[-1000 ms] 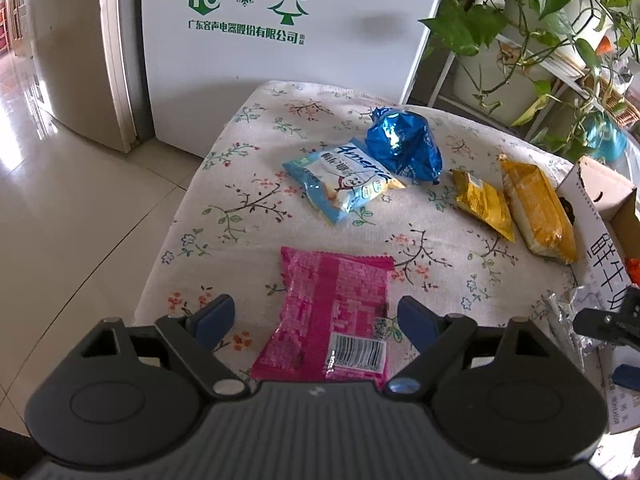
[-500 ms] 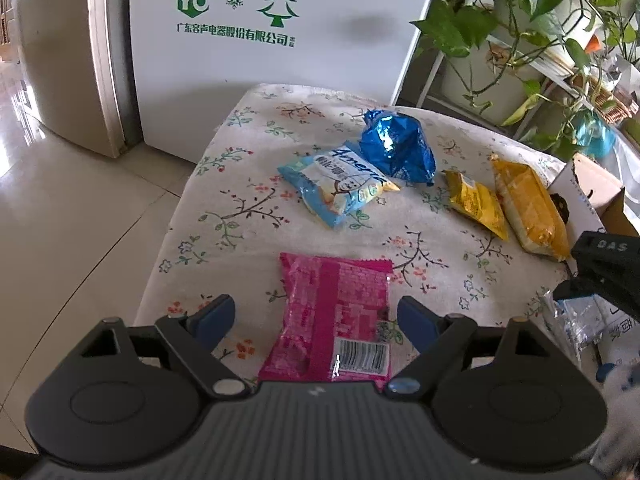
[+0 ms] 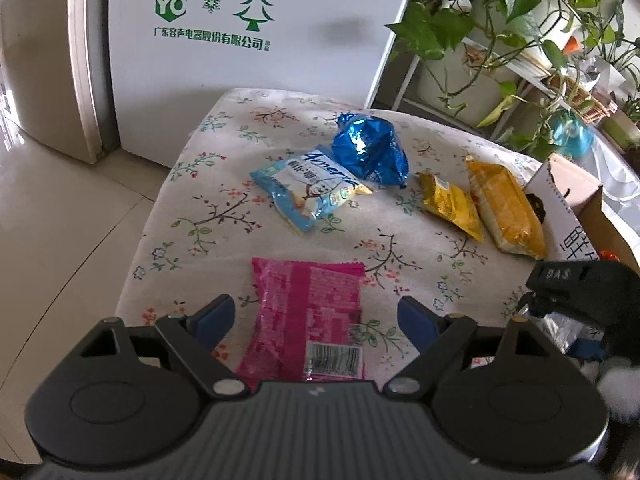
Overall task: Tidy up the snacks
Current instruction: 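Close the right tool on the silver foil bag while the left tool lowers over the pink bag, then close the left tool on the pink bag while the right tool lifts the silver bag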
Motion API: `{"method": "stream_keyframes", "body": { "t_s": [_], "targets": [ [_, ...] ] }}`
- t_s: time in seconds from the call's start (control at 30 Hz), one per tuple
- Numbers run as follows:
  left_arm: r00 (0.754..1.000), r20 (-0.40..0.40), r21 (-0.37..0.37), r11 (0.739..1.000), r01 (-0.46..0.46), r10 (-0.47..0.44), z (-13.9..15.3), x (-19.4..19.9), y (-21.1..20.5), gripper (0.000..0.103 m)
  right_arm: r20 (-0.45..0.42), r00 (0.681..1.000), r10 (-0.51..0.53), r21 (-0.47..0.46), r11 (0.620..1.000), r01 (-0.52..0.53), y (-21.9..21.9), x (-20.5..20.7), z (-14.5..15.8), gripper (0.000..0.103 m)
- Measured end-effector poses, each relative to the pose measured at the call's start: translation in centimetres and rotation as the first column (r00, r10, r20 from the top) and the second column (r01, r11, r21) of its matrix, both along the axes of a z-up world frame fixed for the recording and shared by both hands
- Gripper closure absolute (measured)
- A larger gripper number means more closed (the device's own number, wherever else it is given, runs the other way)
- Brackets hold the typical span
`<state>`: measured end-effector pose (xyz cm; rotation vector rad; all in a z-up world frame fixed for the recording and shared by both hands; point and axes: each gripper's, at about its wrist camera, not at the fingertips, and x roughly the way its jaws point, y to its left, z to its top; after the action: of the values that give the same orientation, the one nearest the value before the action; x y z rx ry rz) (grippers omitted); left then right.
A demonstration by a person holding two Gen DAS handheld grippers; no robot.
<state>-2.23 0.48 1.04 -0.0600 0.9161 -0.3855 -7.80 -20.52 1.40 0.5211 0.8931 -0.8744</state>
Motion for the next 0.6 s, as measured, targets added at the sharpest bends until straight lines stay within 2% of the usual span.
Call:
{"method": "stream_keyframes", "body": {
  "t_s": [0.13,0.23,0.3,0.37,0.5,0.6],
  "targets": [
    [1.0,-0.008,-0.006,1.0,0.01,-0.01,-0.3,-0.1,-0.3,0.015,-0.01,0.979,0.205,0.015,0.979,-0.205,0.0,-0.9,0.3,0.034],
    [1.0,0.017,0.031,0.999,0.019,-0.02,-0.5,-0.3,-0.9,0.013,-0.046,0.925,0.376,0.046,0.926,-0.374,-0.3,-1.4,0.6,0.034],
    [0.999,0.037,0.062,0.998,0.024,-0.026,-0.7,-0.4,-1.3,0.013,-0.067,0.891,0.45,0.07,0.893,-0.445,-0.4,-1.7,0.9,0.034],
    [0.998,0.054,0.095,0.995,0.028,-0.033,-0.8,-0.5,-1.7,0.013,-0.064,0.876,0.478,0.087,0.877,-0.472,-0.7,-2.1,1.1,0.034],
    [0.995,0.093,0.184,0.983,0.02,-0.037,-1.2,-0.9,-2.3,0.02,-0.025,0.885,0.465,0.078,0.884,-0.462,-0.8,-2.6,1.1,0.034],
    [0.994,0.101,0.185,0.983,0.018,-0.038,-1.1,-1.0,-2.2,0.025,-0.019,0.879,0.476,0.087,0.877,-0.473,-0.8,-2.0,1.0,0.034]
  ]
}}
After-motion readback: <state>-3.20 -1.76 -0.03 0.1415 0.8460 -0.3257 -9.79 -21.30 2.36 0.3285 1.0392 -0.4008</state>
